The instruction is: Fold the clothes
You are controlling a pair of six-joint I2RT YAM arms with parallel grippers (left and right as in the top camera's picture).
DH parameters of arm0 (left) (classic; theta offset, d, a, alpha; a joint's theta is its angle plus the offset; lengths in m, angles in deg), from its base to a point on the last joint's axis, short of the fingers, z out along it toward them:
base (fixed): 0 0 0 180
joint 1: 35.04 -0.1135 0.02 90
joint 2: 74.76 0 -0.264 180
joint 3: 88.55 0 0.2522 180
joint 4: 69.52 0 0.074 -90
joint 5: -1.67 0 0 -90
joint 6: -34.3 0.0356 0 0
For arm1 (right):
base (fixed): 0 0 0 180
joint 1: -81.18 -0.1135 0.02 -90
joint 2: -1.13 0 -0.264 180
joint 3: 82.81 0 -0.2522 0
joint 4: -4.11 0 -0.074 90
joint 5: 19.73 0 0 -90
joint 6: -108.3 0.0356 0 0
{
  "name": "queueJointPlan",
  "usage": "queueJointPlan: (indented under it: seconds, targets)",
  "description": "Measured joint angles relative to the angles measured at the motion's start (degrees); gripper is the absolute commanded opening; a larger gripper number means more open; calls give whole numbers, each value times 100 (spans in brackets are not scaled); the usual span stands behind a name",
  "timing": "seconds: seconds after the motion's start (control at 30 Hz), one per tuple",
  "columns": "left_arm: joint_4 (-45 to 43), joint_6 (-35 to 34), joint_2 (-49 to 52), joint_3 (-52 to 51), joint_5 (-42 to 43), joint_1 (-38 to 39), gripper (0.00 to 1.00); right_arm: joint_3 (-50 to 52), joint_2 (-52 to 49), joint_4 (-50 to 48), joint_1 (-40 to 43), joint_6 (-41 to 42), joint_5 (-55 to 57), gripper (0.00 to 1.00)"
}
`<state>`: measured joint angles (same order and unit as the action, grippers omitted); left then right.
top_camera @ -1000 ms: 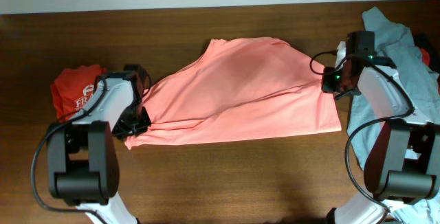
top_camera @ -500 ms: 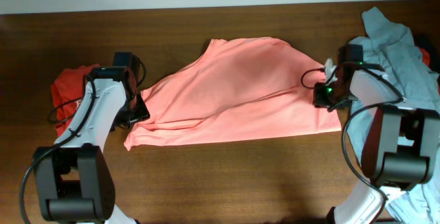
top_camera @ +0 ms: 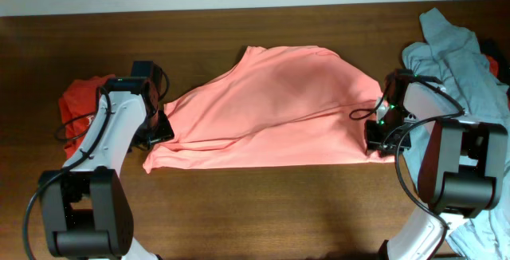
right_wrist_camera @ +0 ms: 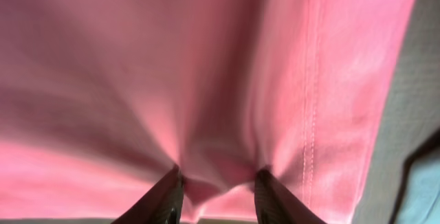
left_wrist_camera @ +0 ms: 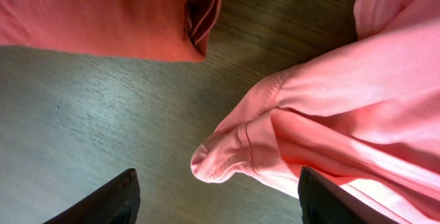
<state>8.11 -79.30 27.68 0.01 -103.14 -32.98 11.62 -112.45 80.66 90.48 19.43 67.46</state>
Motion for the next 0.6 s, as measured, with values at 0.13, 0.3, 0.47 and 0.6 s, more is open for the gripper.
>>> queueJointPlan:
  seconds: [0.13, 0.3, 0.47, 0.6]
  targets:
    - [-68, 31, 0, 0, -2, 0, 75, 33, -50, 321, 0, 160, 177, 39]
    - [-151, 46, 0, 0, -2, 0, 75, 59, -61, 354, -2, 328, 297, 34]
    - [-184, 46, 0, 0, -2, 0, 75, 57, -15, 332, -2, 337, 247, 34]
    - [-184, 46, 0, 0, -2, 0, 75, -109, 476, 175, -2, 330, 203, 45]
